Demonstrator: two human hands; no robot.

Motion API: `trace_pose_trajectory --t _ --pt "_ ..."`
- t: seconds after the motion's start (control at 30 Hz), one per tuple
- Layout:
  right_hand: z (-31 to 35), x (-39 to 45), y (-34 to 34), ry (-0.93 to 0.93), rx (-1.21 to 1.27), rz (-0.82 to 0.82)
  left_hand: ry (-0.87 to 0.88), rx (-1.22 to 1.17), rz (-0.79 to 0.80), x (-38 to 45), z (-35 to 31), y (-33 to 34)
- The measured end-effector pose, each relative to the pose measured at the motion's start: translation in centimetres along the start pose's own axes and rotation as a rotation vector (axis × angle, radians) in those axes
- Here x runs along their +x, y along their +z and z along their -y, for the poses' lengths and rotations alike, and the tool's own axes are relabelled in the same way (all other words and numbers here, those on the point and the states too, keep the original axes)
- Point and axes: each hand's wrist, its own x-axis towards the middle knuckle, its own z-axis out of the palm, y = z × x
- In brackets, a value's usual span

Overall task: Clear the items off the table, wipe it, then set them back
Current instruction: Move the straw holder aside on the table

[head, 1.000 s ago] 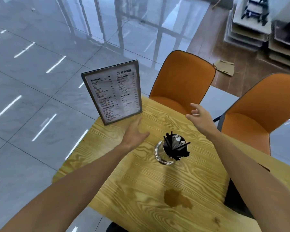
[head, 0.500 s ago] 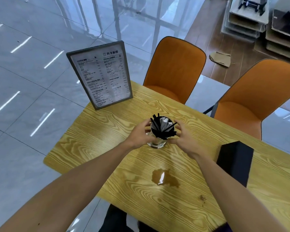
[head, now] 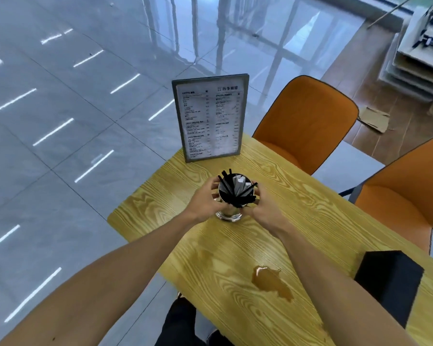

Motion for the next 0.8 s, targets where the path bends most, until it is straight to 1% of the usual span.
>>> trace_pose_trajectory --t 0.27,0.43,0.6,0.8 --pt "4.2 5.5 9.2 -0.020 -0.082 0.108 -0.029 -0.029 -0.160 -1.1 2.6 -10.2" --pt "6.1 8.5 13.7 -0.047 -0.136 0.150 -0.035 -0.068 -0.258 -1.5 3.5 -14.9" --pt "7.4 10.7 16.6 -0.070 -0.155 0.160 -0.042 -0.061 -0.305 -1.1 4.2 -18.4" --pt "8.1 12.2 18.1 -0.043 -0.158 0.145 -0.049 -0.023 -0.330 -0.6 4.4 -20.1"
